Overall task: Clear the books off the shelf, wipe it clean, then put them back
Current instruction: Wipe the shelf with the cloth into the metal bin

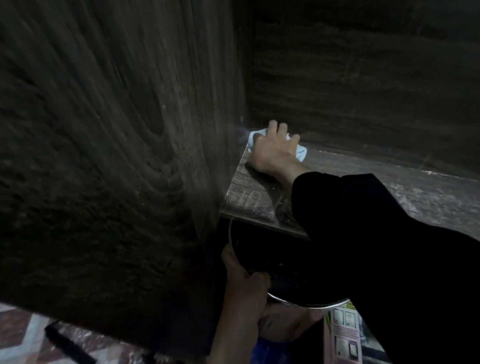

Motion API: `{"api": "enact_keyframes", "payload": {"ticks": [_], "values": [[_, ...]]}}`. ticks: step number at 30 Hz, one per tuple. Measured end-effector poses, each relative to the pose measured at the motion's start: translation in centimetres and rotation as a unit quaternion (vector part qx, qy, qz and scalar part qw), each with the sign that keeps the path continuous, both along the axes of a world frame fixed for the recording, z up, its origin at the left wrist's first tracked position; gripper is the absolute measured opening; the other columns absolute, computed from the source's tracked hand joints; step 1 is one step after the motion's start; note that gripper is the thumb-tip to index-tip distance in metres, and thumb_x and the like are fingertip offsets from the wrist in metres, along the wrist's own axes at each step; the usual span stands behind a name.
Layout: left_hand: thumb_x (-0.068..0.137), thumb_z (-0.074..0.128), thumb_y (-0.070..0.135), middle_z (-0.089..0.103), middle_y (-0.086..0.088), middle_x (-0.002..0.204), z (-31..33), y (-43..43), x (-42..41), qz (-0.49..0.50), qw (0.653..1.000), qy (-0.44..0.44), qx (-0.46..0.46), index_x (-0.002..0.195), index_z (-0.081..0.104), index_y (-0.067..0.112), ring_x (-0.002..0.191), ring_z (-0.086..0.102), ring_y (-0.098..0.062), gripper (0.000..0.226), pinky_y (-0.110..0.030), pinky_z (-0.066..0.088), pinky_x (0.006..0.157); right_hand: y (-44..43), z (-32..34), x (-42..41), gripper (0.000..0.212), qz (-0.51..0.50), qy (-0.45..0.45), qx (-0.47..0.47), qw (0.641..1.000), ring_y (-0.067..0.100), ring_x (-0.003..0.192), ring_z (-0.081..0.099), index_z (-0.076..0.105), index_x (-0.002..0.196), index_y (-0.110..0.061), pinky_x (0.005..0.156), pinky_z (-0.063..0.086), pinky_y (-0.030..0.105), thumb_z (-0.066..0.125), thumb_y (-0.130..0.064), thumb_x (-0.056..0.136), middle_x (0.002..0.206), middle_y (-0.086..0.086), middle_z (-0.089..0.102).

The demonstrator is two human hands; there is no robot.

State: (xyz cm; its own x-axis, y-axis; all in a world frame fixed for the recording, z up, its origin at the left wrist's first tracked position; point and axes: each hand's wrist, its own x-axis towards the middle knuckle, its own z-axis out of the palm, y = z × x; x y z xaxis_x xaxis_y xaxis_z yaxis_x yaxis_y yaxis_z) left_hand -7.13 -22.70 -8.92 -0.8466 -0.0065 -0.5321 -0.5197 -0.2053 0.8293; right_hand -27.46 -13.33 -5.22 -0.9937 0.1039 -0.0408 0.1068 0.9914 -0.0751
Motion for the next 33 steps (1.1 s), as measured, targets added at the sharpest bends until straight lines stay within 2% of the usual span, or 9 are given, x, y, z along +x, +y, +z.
{"api": "enact_keyframes", "payload": {"ticks": [5,9,13,15,18,22,25,29,33], "values": [[0.082,0.037,-0.017,0.047,-0.006,0.136,-0.1,0.0,-0.2,-0.005,1.0,-0.005,-0.01,0.145,0.022,0.032,0.116,0.052,-0.032,0.082,-0.058,0.051,0.087,1.0,0.8,-0.3,0.042,0.047,-0.023,0.002,0.999,0.033,0.13,0.022,0.05,0.132,-0.022,0.105,0.02,0.052,0.048,-0.03,0.091,0.145,0.012,0.024],[0.08,0.039,-0.017,0.051,-0.006,0.133,0.0,0.2,-0.2,0.005,1.0,0.014,-0.017,0.141,0.027,0.028,0.115,0.053,-0.028,0.078,-0.058,0.048,0.093,3.5,1.0,1.0,0.048,0.154,-0.029,0.013,0.988,0.033,0.131,0.022,0.042,0.141,-0.034,0.104,0.023,0.052,0.046,-0.029,0.094,0.146,0.012,0.024],[0.08,0.038,-0.015,0.052,-0.001,0.129,0.2,0.2,-0.1,0.001,1.0,0.002,-0.021,0.134,0.03,0.034,0.111,0.054,-0.029,0.074,-0.057,0.054,0.08,6.2,1.1,1.8,0.047,0.246,-0.048,-0.056,0.966,0.027,0.119,0.031,0.048,0.137,-0.037,0.103,0.031,0.047,0.047,-0.016,0.094,0.133,0.007,0.037],[0.08,0.038,-0.016,0.051,-0.002,0.129,0.1,0.1,-0.2,0.004,1.0,0.0,-0.02,0.135,0.03,0.034,0.113,0.054,-0.032,0.075,-0.057,0.055,0.076,6.9,1.1,1.8,0.046,0.206,-0.005,-0.127,0.97,0.028,0.118,0.033,0.05,0.136,-0.033,0.105,0.03,0.046,0.047,-0.013,0.096,0.129,0.009,0.039],[0.079,0.039,-0.018,0.052,-0.003,0.13,-0.2,0.1,-0.3,0.012,1.0,0.008,-0.02,0.137,0.03,0.032,0.115,0.054,-0.033,0.077,-0.059,0.05,0.088,5.9,0.4,1.6,0.046,0.125,0.072,-0.118,0.982,0.033,0.123,0.032,0.044,0.141,-0.029,0.104,0.032,0.047,0.046,-0.018,0.097,0.138,0.012,0.036],[0.078,0.04,-0.017,0.053,-0.005,0.131,-0.5,0.0,-0.3,0.015,0.999,0.02,-0.024,0.14,0.029,0.029,0.118,0.053,-0.03,0.079,-0.059,0.043,0.097,2.3,-1.2,1.5,0.048,0.092,0.053,-0.061,0.992,0.036,0.131,0.023,0.035,0.145,-0.022,0.103,0.028,0.05,0.043,-0.025,0.097,0.153,0.005,0.024],[0.077,0.037,-0.02,0.049,-0.004,0.135,-0.3,0.0,-0.2,0.018,0.999,0.027,-0.018,0.143,0.027,0.027,0.121,0.049,-0.027,0.081,-0.06,0.043,0.097,1.8,-2.0,2.1,0.048,0.09,0.05,-0.085,0.991,0.034,0.136,0.018,0.035,0.144,-0.023,0.106,0.022,0.051,0.042,-0.025,0.097,0.156,-0.003,0.022],[0.078,0.037,-0.019,0.049,-0.001,0.135,0.1,0.1,-0.3,0.016,1.0,0.021,-0.017,0.14,0.028,0.03,0.118,0.051,-0.028,0.079,-0.057,0.049,0.091,3.2,-2.0,4.1,0.046,0.171,0.038,-0.111,0.978,0.027,0.14,0.016,0.041,0.141,-0.033,0.111,0.023,0.046,0.044,-0.025,0.096,0.156,-0.011,0.025],[0.079,0.035,-0.017,0.051,0.0,0.13,0.3,0.2,-0.1,0.014,1.0,0.014,-0.007,0.137,0.03,0.03,0.11,0.055,-0.026,0.075,-0.056,0.054,0.082,3.7,-2.3,7.3,0.044,0.296,0.022,-0.099,0.95,0.029,0.14,0.022,0.051,0.133,-0.041,0.109,0.028,0.048,0.043,-0.036,0.089,0.152,-0.01,0.034]]}}
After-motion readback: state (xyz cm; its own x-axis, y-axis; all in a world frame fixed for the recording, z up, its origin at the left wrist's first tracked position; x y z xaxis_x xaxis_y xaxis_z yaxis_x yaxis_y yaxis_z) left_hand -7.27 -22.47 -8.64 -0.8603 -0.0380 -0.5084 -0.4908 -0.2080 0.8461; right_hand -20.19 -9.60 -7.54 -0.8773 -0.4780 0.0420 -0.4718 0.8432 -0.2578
